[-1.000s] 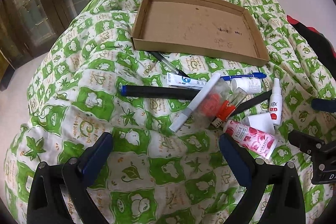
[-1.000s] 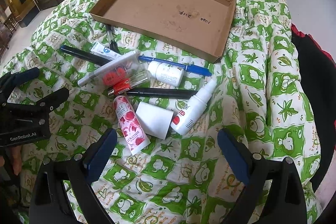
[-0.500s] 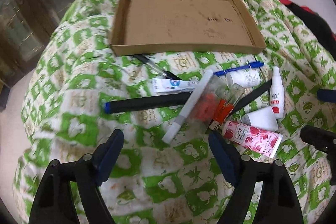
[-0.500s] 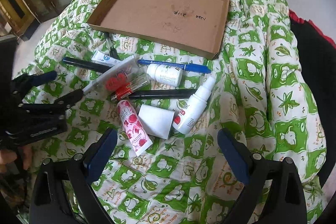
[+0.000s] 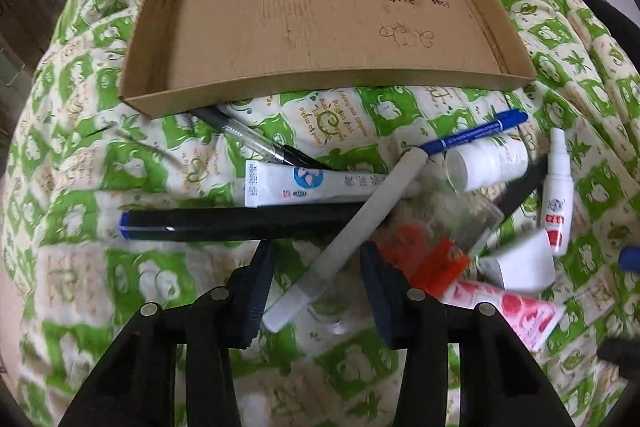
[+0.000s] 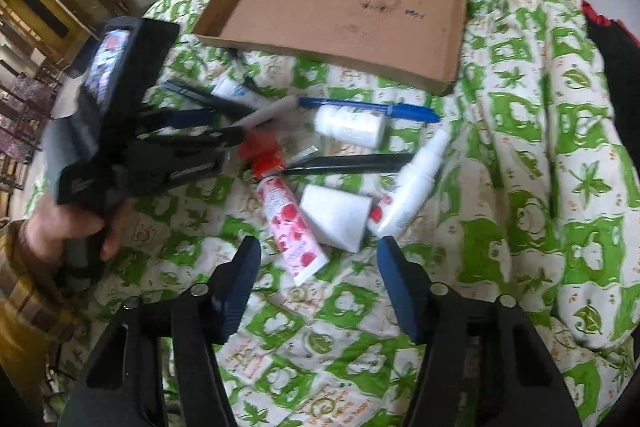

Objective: Organize rigid objects
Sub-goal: 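Grasp the white marker with the left tool while the right tool grasps the pink hand-cream tube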

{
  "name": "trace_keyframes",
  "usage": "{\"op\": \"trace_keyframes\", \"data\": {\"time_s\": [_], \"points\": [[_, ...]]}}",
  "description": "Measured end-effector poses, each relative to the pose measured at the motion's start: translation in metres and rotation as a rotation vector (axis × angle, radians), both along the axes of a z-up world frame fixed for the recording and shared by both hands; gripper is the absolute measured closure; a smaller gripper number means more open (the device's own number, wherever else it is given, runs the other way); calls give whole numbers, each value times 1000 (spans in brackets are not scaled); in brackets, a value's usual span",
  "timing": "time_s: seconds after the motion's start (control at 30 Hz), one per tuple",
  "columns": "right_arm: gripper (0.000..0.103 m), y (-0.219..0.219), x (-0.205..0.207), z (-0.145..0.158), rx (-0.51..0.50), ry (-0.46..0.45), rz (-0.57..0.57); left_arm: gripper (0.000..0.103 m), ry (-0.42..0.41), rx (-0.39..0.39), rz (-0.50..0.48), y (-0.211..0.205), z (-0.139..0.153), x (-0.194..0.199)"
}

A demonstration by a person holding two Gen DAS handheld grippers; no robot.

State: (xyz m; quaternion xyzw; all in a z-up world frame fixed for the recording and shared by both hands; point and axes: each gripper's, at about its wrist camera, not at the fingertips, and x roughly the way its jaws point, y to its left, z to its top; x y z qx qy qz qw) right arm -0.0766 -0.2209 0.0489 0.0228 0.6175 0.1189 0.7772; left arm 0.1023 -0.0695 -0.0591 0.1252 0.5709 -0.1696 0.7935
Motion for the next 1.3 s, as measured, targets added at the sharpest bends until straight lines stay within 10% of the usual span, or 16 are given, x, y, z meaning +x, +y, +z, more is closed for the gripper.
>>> {"op": "trace_keyframes", "data": {"time_s": [0.33,0.5,1.3], "points": [[50,19,24,-14,-26,102,138,91,14,48,-21,-20,-11,1],[78,36,33,-51,24,247,260,92,59,-21,41,2,5,-3],[74,123,43,-112,-202,96,480,91,111,-70,145,43,-33,7]]}}
